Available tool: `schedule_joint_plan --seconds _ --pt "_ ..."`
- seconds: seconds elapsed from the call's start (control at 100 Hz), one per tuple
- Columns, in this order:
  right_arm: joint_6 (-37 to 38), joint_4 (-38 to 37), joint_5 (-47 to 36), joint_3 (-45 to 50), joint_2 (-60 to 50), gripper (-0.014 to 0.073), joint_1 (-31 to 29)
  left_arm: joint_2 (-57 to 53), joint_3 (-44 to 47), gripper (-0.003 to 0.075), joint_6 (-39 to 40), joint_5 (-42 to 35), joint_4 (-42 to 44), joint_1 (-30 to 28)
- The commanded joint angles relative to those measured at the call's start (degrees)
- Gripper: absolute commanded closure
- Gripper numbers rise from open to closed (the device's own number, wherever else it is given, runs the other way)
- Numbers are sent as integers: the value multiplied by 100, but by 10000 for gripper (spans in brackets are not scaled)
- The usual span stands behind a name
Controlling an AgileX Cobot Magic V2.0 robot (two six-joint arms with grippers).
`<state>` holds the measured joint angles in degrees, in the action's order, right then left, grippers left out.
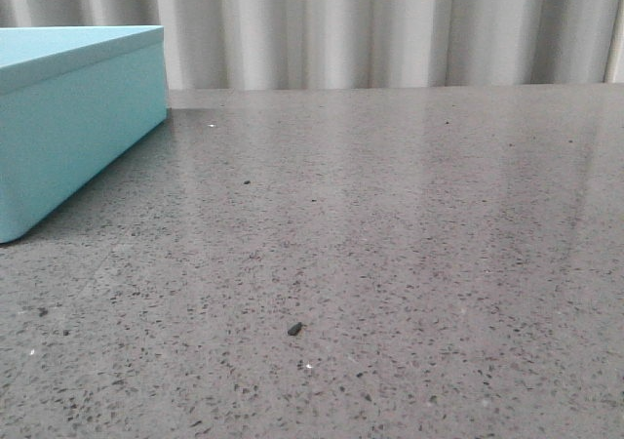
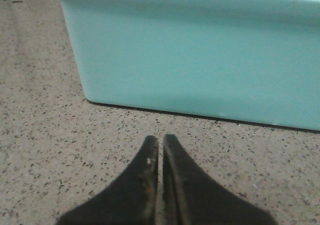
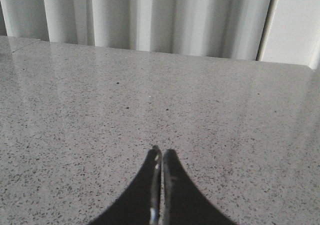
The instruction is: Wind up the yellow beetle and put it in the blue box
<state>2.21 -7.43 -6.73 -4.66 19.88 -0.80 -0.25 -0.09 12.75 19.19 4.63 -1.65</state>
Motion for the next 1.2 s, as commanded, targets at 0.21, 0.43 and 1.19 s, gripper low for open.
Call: schedule_joint_plan --seconds 0.21,0.43,1.19 --pt "-44 -53 -456 -137 56 656 -30 -187 153 741 88 -211 -98 -9" --pt "-44 -53 -456 -137 56 656 -30 -187 153 741 88 -211 -98 -9" --pt "-33 43 -994 639 -1226 656 -30 -187 153 741 88 -211 -98 -9"
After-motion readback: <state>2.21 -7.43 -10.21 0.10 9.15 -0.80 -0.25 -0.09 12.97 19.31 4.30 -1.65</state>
